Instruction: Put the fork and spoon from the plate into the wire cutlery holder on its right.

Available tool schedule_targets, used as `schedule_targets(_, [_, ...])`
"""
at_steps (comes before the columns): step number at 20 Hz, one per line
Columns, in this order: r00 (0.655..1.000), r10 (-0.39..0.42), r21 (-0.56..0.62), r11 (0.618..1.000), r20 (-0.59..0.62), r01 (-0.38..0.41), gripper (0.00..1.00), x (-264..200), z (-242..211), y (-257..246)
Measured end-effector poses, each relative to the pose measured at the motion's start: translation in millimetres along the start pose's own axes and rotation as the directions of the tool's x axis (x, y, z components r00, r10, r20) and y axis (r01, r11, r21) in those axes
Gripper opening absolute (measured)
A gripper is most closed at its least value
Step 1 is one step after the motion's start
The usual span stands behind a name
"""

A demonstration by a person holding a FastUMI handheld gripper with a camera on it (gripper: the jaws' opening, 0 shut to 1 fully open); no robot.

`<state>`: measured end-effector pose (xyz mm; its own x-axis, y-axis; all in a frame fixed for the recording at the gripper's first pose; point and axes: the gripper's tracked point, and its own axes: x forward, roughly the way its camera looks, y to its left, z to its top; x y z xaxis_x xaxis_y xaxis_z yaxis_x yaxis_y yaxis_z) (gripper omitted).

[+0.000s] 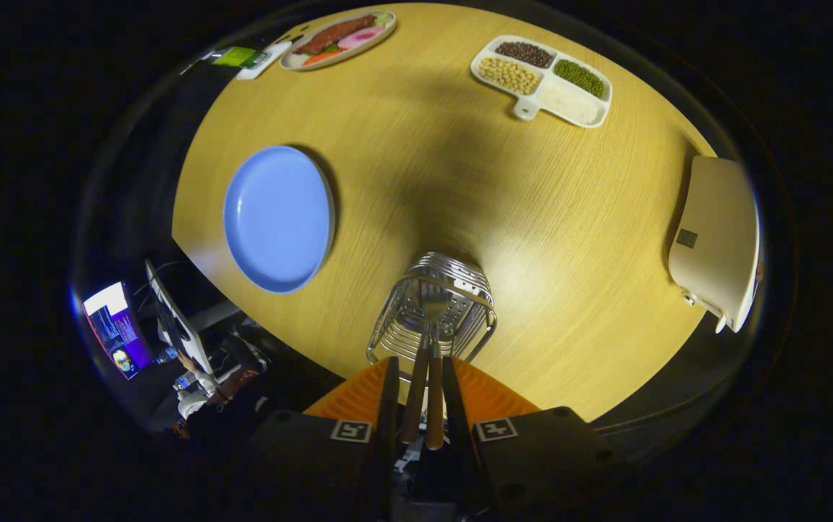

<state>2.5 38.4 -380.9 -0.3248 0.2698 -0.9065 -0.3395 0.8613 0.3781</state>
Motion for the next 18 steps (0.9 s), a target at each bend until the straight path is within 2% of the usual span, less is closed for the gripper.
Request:
schedule_targets(1, [0.994, 0.037, 0.004, 0.999, 0.107, -0.038, 0.59, -8.4, 5.5, 8.0])
schedule_targets(2, [0.982, 0.051, 0.005, 0.999, 0.184, -0.053, 0.76, -15.5, 8.7, 11.0])
schedule_targets(3, [0.967, 0.039, 0.007, 0.999, 0.254, -0.042, 0.94, -21.4, 11.9, 8.1])
schedule_targets(4, [0.945, 0.016, 0.007, 1.0, 0.327, -0.02, 1.0, -26.6, 11.9, 4.0])
schedule_targets(7, [0.845, -0.032, 0.002, 0.999, 0.533, 0.037, 0.99, -52.8, 9.7, 5.7])
schedule_targets(10, [0.724, -0.06, 0.03, 0.998, 0.687, 0.054, 0.99, -86.8, 2.8, 17.9])
schedule_targets(14, [0.568, -0.14, 0.069, 0.987, 0.811, 0.145, 0.99, -127.0, -13.4, 25.7])
schedule_targets(18, [0.396, -0.232, 0.135, 0.957, 0.888, 0.258, 1.0, -173.5, -29.8, 25.8])
